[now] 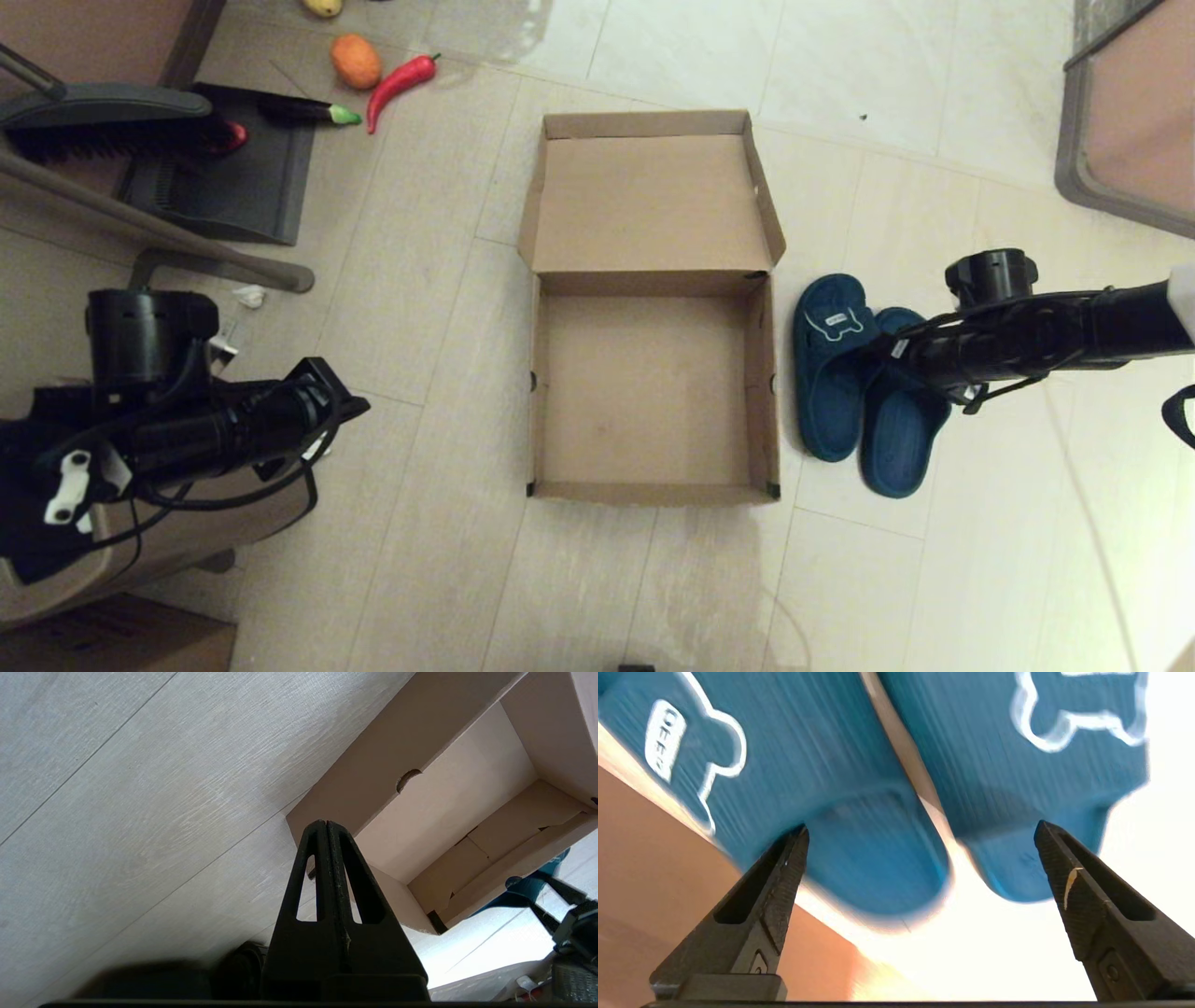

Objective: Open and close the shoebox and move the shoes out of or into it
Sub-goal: Put the shoes into the shoe box

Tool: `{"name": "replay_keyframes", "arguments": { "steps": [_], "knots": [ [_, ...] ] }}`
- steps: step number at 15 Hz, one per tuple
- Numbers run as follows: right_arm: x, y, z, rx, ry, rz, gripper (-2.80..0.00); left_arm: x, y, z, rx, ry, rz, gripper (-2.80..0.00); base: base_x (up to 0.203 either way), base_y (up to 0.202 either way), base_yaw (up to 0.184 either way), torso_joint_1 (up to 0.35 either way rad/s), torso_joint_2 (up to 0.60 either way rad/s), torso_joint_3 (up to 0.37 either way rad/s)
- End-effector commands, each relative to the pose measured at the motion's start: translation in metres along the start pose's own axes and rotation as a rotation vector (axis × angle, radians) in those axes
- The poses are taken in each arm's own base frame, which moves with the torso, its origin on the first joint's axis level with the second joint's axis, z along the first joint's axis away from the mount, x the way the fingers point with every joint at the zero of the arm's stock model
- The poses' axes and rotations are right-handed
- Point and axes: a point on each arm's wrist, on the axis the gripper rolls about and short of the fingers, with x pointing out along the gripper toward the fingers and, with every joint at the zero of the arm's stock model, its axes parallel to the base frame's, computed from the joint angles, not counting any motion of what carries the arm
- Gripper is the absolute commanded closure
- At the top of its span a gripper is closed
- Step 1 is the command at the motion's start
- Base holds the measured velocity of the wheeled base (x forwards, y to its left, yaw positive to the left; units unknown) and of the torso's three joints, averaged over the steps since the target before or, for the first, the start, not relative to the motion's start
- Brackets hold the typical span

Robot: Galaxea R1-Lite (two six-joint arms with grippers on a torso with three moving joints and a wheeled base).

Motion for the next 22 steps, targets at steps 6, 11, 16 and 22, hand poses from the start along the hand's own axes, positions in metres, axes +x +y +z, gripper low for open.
{"name": "replay_keyframes", "arguments": {
  "steps": [6, 11, 16, 22],
  "knots": [
    [-0.037, -0.011, -0.008, 0.011, 0.07, 0.034, -2.8, -0.01, -0.003, 0.001, 0.002, -0.019, -0.018, 0.0, 0.0, 0.0, 0.0, 0.0, 0.0, 0.0],
    [-0.016, -0.015, -0.005, 0.229, 0.105, 0.063, -2.8, -0.021, -0.004, 0.002, 0.007, -0.034, -0.023, 0.0, 0.0, 0.0, 0.0, 0.0, 0.0, 0.0],
    [0.017, -0.01, 0.009, 0.322, 0.071, 0.091, -2.8, -0.025, -0.004, 0.001, 0.009, -0.036, -0.024, 0.0, 0.0, 0.0, 0.0, 0.0, 0.0, 0.0],
    [0.02, 0.001, 0.028, 0.455, 0.083, 0.189, -2.8, -0.023, -0.004, 0.0, 0.009, -0.032, -0.022, 0.0, 0.0, 0.0, 0.0, 0.0, 0.0, 0.0]
  ]
}}
